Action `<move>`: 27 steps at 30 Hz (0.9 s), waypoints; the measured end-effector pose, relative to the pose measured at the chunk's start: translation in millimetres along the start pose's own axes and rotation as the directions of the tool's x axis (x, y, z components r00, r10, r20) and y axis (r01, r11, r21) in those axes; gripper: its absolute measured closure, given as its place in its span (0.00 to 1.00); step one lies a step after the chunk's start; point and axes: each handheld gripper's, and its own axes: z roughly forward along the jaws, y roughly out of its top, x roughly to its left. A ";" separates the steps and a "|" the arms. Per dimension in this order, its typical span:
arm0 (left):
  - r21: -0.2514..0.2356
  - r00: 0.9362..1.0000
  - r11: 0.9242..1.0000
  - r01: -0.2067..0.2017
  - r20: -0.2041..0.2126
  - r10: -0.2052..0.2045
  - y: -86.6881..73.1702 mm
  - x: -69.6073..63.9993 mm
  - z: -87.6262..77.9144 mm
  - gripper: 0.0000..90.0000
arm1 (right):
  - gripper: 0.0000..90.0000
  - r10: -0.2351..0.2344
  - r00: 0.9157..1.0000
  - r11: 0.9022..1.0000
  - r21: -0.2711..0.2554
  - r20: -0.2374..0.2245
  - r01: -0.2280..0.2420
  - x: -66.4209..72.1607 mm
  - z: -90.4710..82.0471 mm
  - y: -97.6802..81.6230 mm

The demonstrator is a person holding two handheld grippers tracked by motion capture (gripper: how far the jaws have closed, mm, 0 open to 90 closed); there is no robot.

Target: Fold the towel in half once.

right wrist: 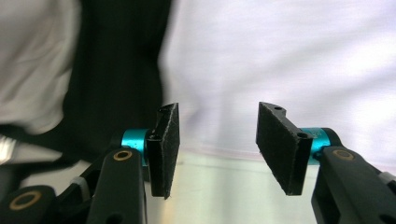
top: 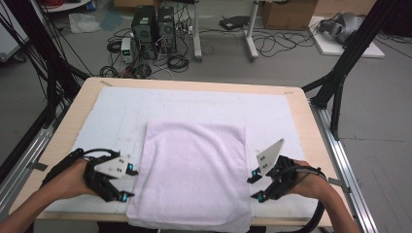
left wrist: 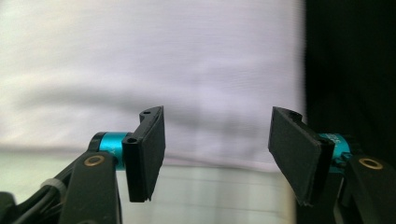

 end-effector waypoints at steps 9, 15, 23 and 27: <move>-0.093 0.965 0.980 0.178 -0.180 -0.192 4.7 61.6 6.3 0.34 | 0.46 0.227 0.925 0.973 -0.104 0.304 -0.204 -57.0 -6.6 7.2; -0.126 0.941 0.965 0.231 -0.221 -0.255 11.8 86.6 8.2 0.31 | 0.44 0.325 0.862 0.945 -0.166 0.388 -0.282 -88.3 -7.0 15.1; -0.154 0.914 0.938 0.311 -0.223 -0.340 4.2 110.4 8.7 0.28 | 0.38 0.379 0.825 0.925 -0.156 0.419 -0.346 -117.3 -1.1 19.6; -0.148 0.903 0.929 0.340 -0.225 -0.366 -1.8 124.6 12.1 0.28 | 0.33 0.412 0.807 0.910 -0.146 0.423 -0.388 -135.6 5.1 13.2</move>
